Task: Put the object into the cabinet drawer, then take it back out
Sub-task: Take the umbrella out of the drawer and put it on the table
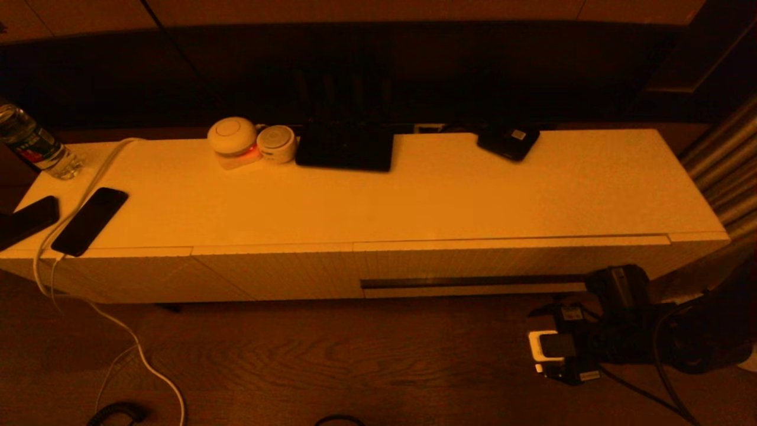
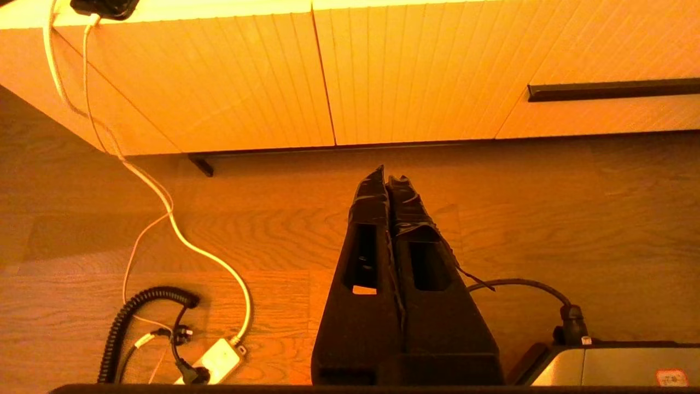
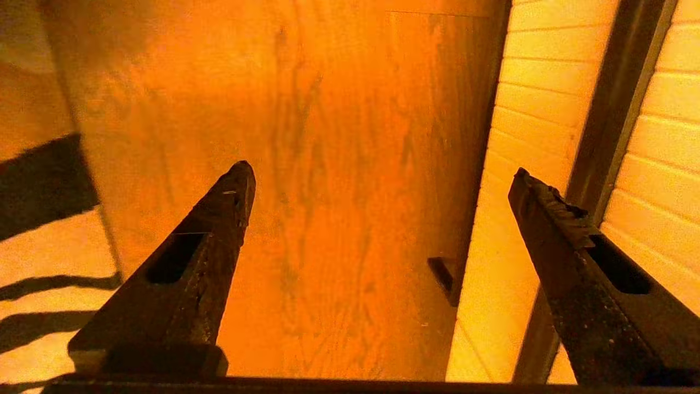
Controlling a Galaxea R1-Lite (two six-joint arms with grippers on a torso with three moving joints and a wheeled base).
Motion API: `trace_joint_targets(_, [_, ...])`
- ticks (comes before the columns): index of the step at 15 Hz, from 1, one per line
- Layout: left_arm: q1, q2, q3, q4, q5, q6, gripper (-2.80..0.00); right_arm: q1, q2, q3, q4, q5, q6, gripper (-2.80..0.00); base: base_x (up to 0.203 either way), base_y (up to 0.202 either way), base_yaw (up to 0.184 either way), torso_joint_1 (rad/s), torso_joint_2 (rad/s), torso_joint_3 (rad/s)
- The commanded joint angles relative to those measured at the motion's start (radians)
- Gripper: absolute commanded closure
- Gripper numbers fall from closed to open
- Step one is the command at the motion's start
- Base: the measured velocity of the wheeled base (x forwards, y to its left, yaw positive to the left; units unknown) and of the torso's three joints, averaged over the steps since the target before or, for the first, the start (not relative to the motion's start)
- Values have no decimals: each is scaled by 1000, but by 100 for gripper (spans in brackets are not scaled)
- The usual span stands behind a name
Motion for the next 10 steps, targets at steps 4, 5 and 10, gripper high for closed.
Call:
trace_joint_targets(4, [0, 0, 0, 0, 0, 0, 0, -14, 46, -46, -12, -2, -10, -280, 0, 0, 0, 0, 0, 0])
trace_joint_targets(5, [0, 0, 0, 0, 0, 0, 0, -21, 51, -55, -12, -2, -10, -280, 0, 0, 0, 0, 0, 0])
trace_joint_targets(10, [0, 0, 0, 0, 0, 0, 0, -26, 67, -89, -13, -2, -10, -280, 0, 0, 0, 0, 0, 0])
